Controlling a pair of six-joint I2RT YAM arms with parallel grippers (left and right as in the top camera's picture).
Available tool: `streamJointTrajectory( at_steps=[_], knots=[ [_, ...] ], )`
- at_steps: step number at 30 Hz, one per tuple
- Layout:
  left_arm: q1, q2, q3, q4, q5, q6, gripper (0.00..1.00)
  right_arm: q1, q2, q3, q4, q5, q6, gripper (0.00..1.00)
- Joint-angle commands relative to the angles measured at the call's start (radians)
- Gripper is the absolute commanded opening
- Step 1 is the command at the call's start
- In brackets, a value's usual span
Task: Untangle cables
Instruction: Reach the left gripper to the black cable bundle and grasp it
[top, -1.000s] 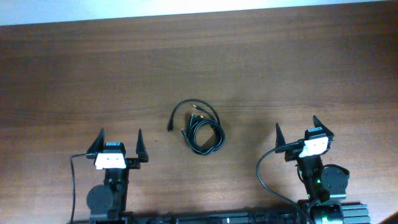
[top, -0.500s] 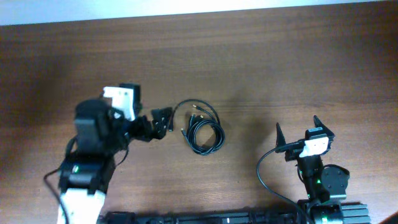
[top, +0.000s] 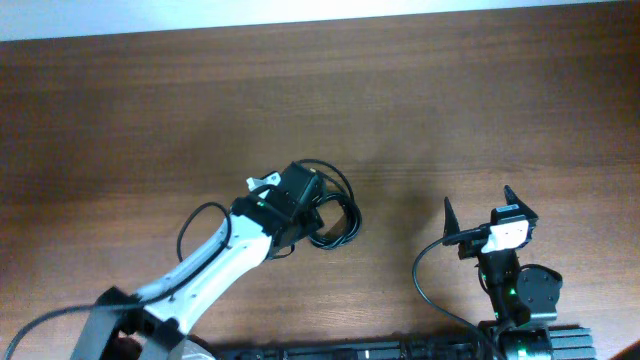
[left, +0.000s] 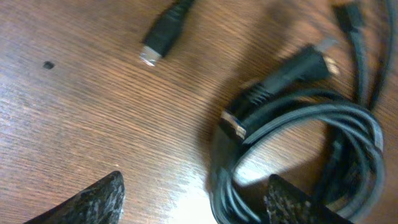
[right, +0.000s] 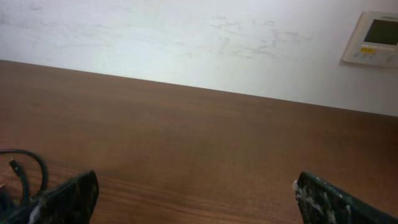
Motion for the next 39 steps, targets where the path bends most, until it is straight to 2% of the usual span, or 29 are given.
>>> streamJointTrajectory(
  at_steps=[1, 4, 5, 7, 9, 10, 11, 13, 15, 17, 18, 19, 20, 22, 23, 24, 25, 26, 27, 29, 33, 35, 39],
  knots=[
    [-0.006, 0.101, 0.007, 0.061, -0.036, -0.146, 0.66, -0.006, -0.007, -0.005, -0.006, 0.005, 0.008, 0.99],
    [-0.006, 0.15, 0.007, 0.149, -0.01, -0.145, 0.59, -0.006, -0.007, -0.005, -0.006, 0.005, 0.008, 0.99],
    [-0.008, 0.177, 0.007, 0.153, -0.006, -0.145, 0.44, -0.006, -0.007, -0.005, -0.006, 0.005, 0.008, 0.99],
    [-0.01, 0.197, 0.007, 0.154, 0.002, -0.145, 0.29, -0.006, -0.007, -0.005, -0.006, 0.005, 0.008, 0.99],
    [-0.01, 0.197, 0.007, 0.154, 0.0, -0.145, 0.05, -0.006, -0.007, -0.005, -0.006, 0.005, 0.008, 0.99],
    [-0.01, 0.194, 0.008, 0.154, -0.004, -0.139, 0.0, -0.006, -0.007, -0.005, -0.006, 0.006, 0.008, 0.99],
    [0.01, 0.174, 0.018, 0.151, -0.03, -0.089, 0.0, -0.006, -0.007, -0.005, -0.006, 0.005, 0.008, 0.99],
    [0.092, 0.097, 0.069, 0.13, -0.1, -0.098, 0.0, -0.006, -0.007, -0.005, -0.006, 0.006, 0.008, 0.99],
    [0.14, 0.044, 0.087, 0.13, -0.037, -0.311, 0.0, -0.006, -0.007, -0.005, -0.006, 0.005, 0.008, 0.99],
    [0.14, 0.043, 0.087, 0.128, 0.16, -0.472, 0.02, -0.006, -0.007, -0.005, -0.006, 0.005, 0.008, 0.99],
    [0.14, 0.043, 0.087, 0.13, 0.211, -0.485, 0.31, -0.006, -0.007, -0.005, -0.006, 0.005, 0.008, 0.99],
    [0.14, 0.043, 0.087, 0.122, 0.226, -0.421, 0.81, -0.006, -0.007, -0.005, -0.006, 0.005, 0.008, 0.99],
    [0.14, 0.042, 0.087, 0.122, 0.227, -0.298, 0.99, -0.006, -0.007, -0.005, -0.006, 0.005, 0.008, 0.99],
    [0.154, -0.021, 0.098, 0.105, 0.205, 0.251, 0.99, -0.006, -0.007, -0.005, -0.006, 0.005, 0.008, 0.99],
    [0.157, -0.069, 0.132, 0.113, 0.162, 0.568, 0.99, -0.006, -0.007, -0.005, -0.006, 0.005, 0.008, 0.99],
    [0.153, -0.092, 0.147, 0.132, 0.162, 0.789, 0.98, -0.006, -0.007, -0.005, -0.006, 0.005, 0.008, 0.99],
    [0.153, -0.117, 0.151, 0.172, 0.162, 1.112, 0.83, -0.006, -0.007, -0.005, -0.006, 0.005, 0.008, 0.99],
    [0.153, -0.113, 0.15, 0.198, 0.162, 1.364, 0.67, -0.006, -0.007, -0.005, -0.006, 0.005, 0.008, 0.99],
    [0.154, -0.096, 0.15, 0.203, 0.162, 1.382, 0.65, -0.006, -0.007, -0.005, -0.006, 0.005, 0.008, 0.98],
    [0.154, -0.036, 0.15, 0.209, 0.162, 1.382, 0.36, -0.006, -0.007, -0.005, -0.006, 0.005, 0.008, 0.99],
    [0.154, 0.195, 0.15, 0.317, 0.166, 1.378, 0.47, -0.006, -0.007, -0.005, -0.006, 0.005, 0.008, 0.99],
    [0.154, 0.246, 0.149, 0.321, 0.166, 1.376, 0.42, -0.006, -0.007, -0.005, -0.006, 0.006, 0.008, 0.99],
    [0.156, 0.319, 0.149, 0.349, 0.166, 1.355, 0.4, -0.006, -0.007, -0.005, -0.006, 0.005, 0.008, 0.99]
  ],
)
